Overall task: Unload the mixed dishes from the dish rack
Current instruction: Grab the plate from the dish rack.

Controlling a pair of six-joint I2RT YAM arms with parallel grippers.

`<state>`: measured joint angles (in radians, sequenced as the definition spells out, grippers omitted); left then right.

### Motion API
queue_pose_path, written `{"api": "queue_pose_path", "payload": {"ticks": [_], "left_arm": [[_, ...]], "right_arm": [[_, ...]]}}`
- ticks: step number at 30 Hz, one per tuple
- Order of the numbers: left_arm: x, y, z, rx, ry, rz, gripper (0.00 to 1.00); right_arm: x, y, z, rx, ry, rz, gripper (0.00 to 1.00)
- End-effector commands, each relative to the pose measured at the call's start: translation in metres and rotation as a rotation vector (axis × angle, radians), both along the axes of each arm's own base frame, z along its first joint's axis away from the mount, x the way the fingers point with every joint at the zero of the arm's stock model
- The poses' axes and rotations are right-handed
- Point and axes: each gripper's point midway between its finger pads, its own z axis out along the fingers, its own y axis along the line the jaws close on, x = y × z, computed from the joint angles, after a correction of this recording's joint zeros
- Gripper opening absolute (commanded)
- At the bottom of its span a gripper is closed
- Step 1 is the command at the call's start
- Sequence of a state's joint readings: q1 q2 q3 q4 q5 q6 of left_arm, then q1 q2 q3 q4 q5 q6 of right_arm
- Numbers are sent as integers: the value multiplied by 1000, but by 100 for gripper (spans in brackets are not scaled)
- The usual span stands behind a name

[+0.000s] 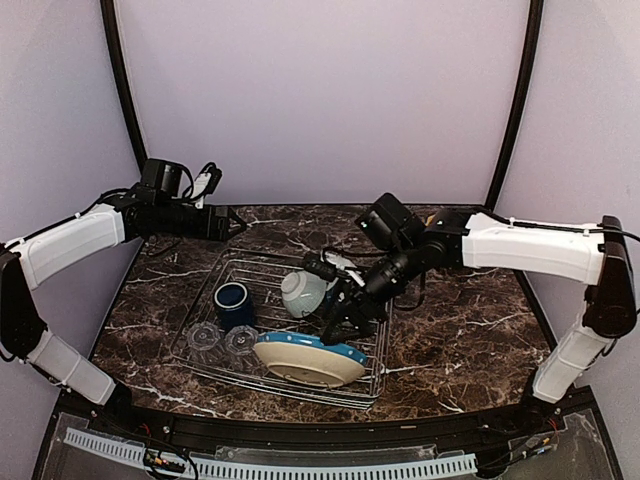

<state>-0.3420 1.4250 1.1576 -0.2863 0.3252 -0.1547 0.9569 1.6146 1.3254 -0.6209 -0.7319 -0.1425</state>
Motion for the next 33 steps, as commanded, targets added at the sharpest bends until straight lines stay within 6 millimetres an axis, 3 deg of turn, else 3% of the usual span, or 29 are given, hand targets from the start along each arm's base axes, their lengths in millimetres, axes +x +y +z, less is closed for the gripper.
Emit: {"api": "queue_pose_path", "payload": {"ticks": [1,7,12,16,29,33], "left_arm": [[1,1,6,-10,6,2,89],[1,2,8,-8,1,6,89],[0,-1,8,-19,7,-2,89],[0,0,8,-17,3,-2,89],[1,0,7,-16,8,-1,89],[1,-1,6,-18,10,-3,89]], "right_arm": [[-10,6,-11,-64,16,12,73],[-11,8,-27,-149,-46,-15,63],[16,4,-41,-237,-234,-140,60],[27,2,-38,-250,-307,-191,53],[17,14,-53,-247,-258,-128,42],[7,19,-54,-224,-210,-87,30]]}}
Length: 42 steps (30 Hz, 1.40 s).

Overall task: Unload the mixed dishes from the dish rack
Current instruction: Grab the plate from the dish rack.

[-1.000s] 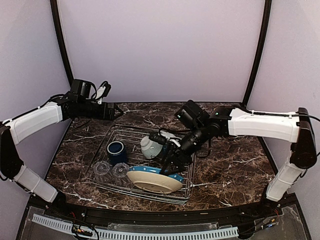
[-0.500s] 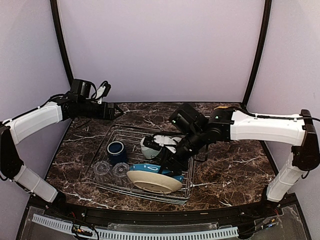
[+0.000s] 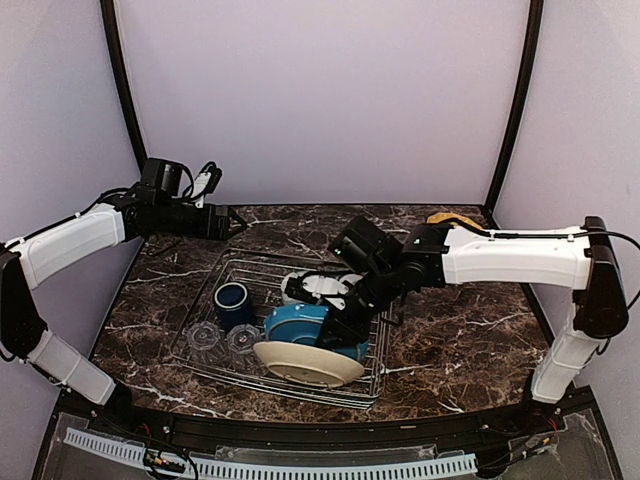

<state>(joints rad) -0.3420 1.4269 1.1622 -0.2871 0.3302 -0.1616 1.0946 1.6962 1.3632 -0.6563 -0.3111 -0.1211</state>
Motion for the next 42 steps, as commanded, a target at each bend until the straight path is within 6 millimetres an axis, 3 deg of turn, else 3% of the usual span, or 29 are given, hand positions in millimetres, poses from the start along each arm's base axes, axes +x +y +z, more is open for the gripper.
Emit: {"api": "queue_pose_path", "payload": {"ticks": [1,6,15,28,35,42], "left_arm": [[0,0,5,-10,8,-3,89],[0,0,6,-11,6,-2,89],[0,0,6,-11,7,-3,89],[1,0,4,-12,10,-4,89],[0,-1,3,-16,16,-8,89],[1,-2,2,-16,19,-7,89]], "right_arm": [[-5,9,-1,27,40,24,26],[-6,9,9,52,36,27,13],[-2,12,44,138,-16,15,1],[5,11,97,302,2,6,0],[16,-2,124,382,1,-35,0],[36,-19,173,505,-110,-125,0]]}}
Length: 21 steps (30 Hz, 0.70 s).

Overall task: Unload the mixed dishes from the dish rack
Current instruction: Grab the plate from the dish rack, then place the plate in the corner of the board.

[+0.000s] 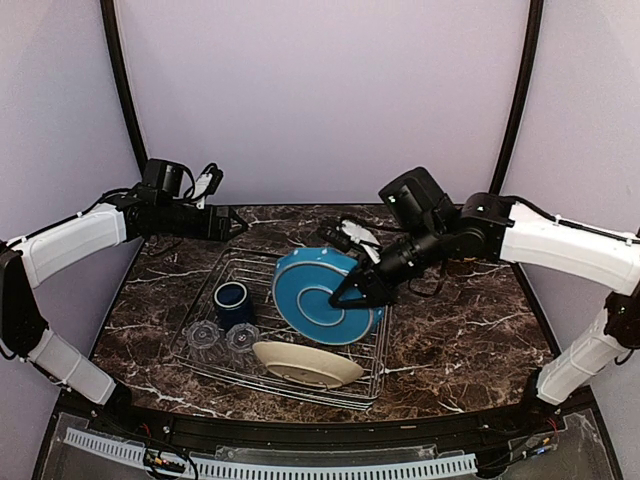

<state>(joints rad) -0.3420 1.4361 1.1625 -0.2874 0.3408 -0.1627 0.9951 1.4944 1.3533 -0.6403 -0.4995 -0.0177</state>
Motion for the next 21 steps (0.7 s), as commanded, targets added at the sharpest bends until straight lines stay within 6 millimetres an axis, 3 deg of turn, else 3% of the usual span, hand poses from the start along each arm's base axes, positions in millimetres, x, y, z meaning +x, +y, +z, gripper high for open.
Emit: {"api": "queue_pose_path", "payload": {"ticks": [1,7,11,13,17,21], "left_arm": [[1,0,5,-13,7,1,89],[1,0,6,-15,9,0,89],[1,0,6,-15,7,0,89],[0,0,8,-17,4,0,89],[0,1,9,-14,0,1,89],[0,0,9,-16,1,0,89]], "right_arm": [[37,-1,89,262,-198,-128,0],[52,-21,126,376,-260,-217,0],[75,-51,145,421,-361,-387,0],[94,-75,148,388,-448,-536,0],[144,-150,136,126,-637,-962,0],[166,-192,124,-78,-733,-1118,0]]}}
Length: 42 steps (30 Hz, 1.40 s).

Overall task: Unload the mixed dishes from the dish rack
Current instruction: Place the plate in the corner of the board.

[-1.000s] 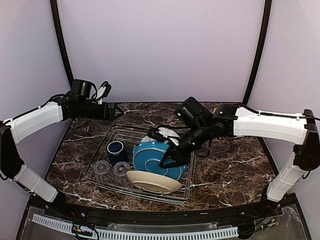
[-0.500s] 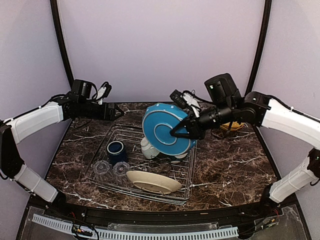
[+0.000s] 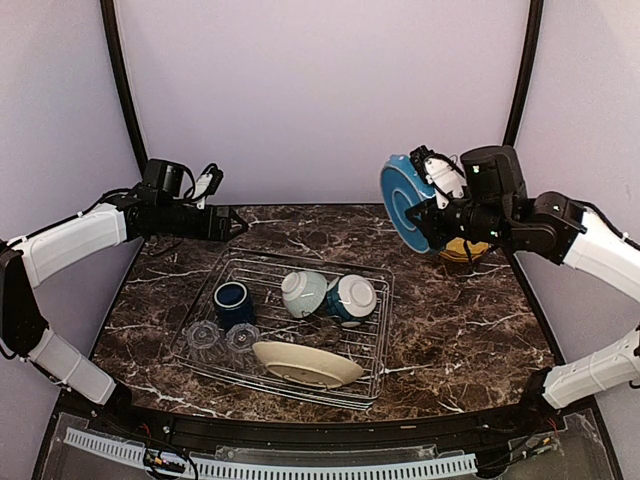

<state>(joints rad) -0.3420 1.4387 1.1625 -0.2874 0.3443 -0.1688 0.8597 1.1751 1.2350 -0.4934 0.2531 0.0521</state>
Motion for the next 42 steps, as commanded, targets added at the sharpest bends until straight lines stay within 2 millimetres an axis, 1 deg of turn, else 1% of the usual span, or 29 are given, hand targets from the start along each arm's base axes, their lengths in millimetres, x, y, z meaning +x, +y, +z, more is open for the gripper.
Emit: {"api": "queue_pose_path", "payload": {"ticks": [1,4,8,10,11,15,17,18,21,25,28,30,37,42], "left_arm": [[0,1,10,-13,-4,-1,89],[0,0,9,-13,-1,-2,89],[0,0,8,-14,4,-3,89],[0,0,8,-13,4,-4,89],[0,0,8,-13,3,-4,89],[-1,1,11,-13,-4,-3,89],[-1,1,11,-13,-6,-2,89],[-1,1,12,-15,-6,-3,89],[-2,0,15,-21,-11,-6,89],[-3,0,17,-25,-15,-8,89],[-4,0,20,-29,-20,-10,89],[-4,0,21,-31,-22,-9,89],[-4,-1,18,-32,-17,-9,89],[-3,0,17,-30,-15,-7,89]], "right_arm": [[45,-74,37,-105,-176,-396,0],[68,-99,21,-183,-142,-478,0],[108,-134,-2,-304,-78,-574,0],[130,-147,-18,-344,-25,-603,0],[142,-153,-30,-366,6,-614,0],[180,-168,-56,-391,85,-635,0],[195,-171,-67,-404,112,-634,0],[204,-174,-69,-408,117,-638,0],[224,-180,-90,-444,159,-644,0],[242,-184,-119,-511,209,-651,0],[253,-188,-133,-568,216,-664,0],[258,-195,-141,-627,216,-693,0],[274,-201,-145,-701,195,-721,0],[274,-207,-161,-744,213,-739,0]]}}
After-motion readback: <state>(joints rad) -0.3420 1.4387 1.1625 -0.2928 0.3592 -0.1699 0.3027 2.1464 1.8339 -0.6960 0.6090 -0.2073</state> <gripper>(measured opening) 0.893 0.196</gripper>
